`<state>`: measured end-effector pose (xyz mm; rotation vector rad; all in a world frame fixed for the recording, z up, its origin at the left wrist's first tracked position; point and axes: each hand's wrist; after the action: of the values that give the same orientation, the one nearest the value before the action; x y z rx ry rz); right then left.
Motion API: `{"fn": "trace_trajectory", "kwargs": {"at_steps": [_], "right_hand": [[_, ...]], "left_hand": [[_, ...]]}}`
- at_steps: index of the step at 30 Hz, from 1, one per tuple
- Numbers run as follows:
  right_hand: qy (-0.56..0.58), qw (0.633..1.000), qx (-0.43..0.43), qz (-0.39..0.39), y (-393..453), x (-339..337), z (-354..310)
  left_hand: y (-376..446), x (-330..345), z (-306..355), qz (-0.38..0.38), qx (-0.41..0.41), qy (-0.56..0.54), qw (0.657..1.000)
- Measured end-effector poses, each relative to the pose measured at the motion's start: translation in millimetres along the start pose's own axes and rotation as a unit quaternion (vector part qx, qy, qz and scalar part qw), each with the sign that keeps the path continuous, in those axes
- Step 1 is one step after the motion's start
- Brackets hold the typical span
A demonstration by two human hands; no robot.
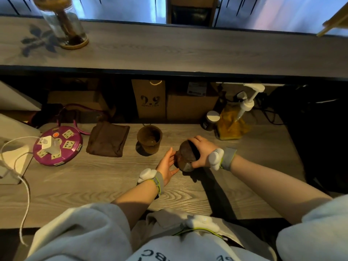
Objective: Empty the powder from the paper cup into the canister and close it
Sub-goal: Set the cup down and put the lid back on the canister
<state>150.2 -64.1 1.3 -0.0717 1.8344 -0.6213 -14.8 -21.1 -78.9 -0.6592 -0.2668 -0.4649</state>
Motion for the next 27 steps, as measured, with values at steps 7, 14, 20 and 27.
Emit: {"fn": "trace_trajectory", "kwargs": {"at_steps": [7,14,20,27], "right_hand": [[0.202,0.976,0.083,-0.005,-7,-7,9],[0.285,0.954,0.074,-0.063,-10,-34,4],[0.331,0.937,0.048,-0.104,-9,-62,8],[0.132,0.987,0.018,-0.089,5,-85,8]], "left_hand": [[-1,-1,1,-0.005,-0.084,-0.05,0.995],[-3,16,20,-0.074,-0.106,-0.156,0.979],[6,14,36,-0.112,-0.123,-0.173,0.971],[10,17,46,-0.12,-0.14,-0.136,0.973]]}}
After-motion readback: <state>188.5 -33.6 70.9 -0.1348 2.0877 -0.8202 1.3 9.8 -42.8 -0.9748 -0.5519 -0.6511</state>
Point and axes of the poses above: each hand's wrist, its own y-axis towards the middle knuckle, its own x-axis out of the palm, z = x × y, and after that the axes turned 13 degrees about x, right-handed
